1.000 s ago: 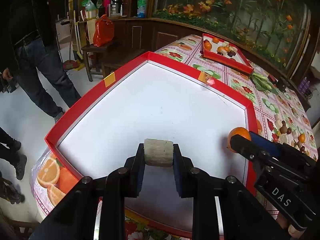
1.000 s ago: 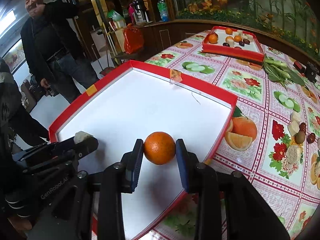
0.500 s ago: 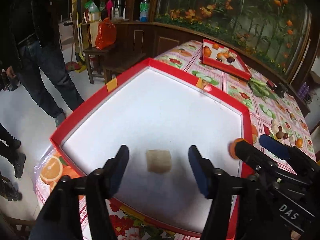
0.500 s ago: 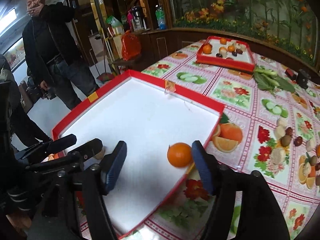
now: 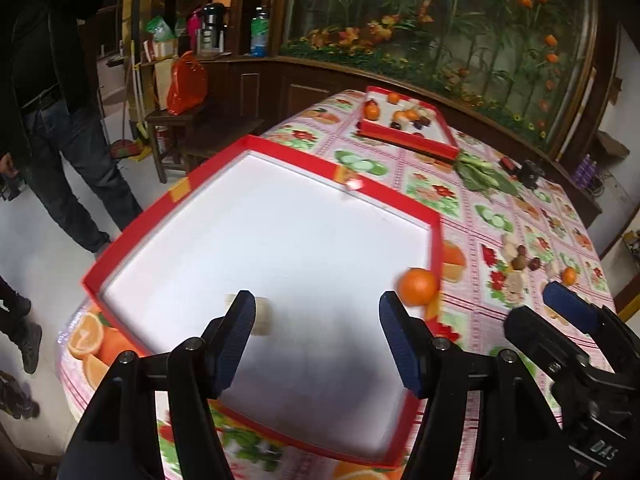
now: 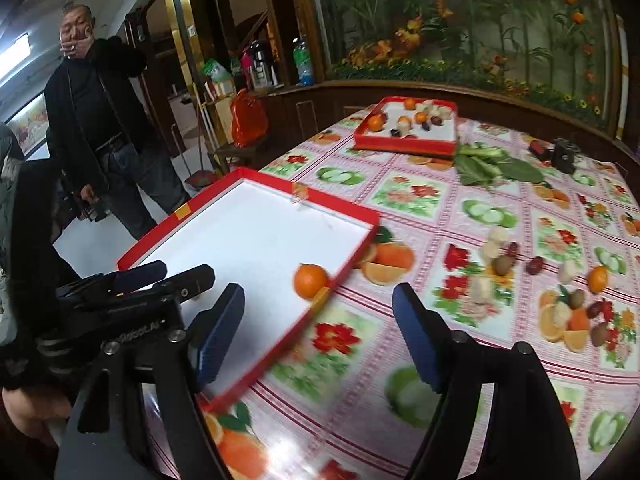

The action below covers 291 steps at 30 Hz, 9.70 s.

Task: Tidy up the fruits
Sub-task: 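Move both open tools back over the fruit on the tablecloth, then grasp a brown round fruit with the right tool while the left grasps a cream piece, then carry both held pieces into the white tray and open both tools, then move both open tools back over the remaining fruit, then grasp a cream cube with the left tool while the right grasps a red date, then carry the cream cube and red date toward the white tray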

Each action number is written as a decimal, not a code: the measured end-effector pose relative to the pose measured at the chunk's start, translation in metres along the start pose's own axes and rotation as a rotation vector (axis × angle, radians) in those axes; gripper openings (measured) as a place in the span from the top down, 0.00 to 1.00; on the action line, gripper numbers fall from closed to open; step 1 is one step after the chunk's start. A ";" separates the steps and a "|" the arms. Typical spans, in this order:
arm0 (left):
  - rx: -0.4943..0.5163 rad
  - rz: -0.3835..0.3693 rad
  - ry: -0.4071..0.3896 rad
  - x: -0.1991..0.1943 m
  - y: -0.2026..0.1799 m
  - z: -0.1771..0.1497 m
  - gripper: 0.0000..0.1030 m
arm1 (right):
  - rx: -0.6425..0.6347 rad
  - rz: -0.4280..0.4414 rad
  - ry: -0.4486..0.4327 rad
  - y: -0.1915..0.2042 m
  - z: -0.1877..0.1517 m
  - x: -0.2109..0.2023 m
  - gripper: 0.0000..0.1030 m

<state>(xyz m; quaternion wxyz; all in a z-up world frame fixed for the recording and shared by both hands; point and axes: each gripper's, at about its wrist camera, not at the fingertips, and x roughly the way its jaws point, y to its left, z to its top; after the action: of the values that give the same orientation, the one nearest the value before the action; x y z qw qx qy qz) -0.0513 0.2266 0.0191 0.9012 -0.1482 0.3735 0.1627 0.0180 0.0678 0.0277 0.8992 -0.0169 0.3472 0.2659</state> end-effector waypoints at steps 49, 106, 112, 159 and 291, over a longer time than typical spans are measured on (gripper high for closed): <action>0.406 -0.359 0.182 0.097 -0.269 -0.029 0.30 | 0.303 -0.317 0.149 -0.269 -0.061 -0.022 0.74; 0.332 -0.382 0.118 -0.007 -0.191 -0.062 0.78 | 0.254 -0.309 0.025 -0.152 -0.079 -0.109 0.73; 0.312 -0.372 0.112 -0.010 -0.175 -0.058 0.78 | 0.231 -0.302 0.016 -0.143 -0.071 -0.110 0.73; -0.109 0.066 0.079 0.049 0.050 0.031 0.77 | -0.039 0.040 0.181 0.031 0.044 0.140 0.73; 0.338 -0.293 -0.021 -0.024 -0.170 -0.066 0.80 | 0.183 -0.315 -0.030 -0.121 -0.077 -0.103 0.71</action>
<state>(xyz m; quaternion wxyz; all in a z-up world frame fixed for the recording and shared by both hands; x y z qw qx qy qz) -0.0401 0.0433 0.0163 0.9311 -0.0461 0.3603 -0.0331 -0.0334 -0.1006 0.0162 0.9325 0.0150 0.3495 0.0893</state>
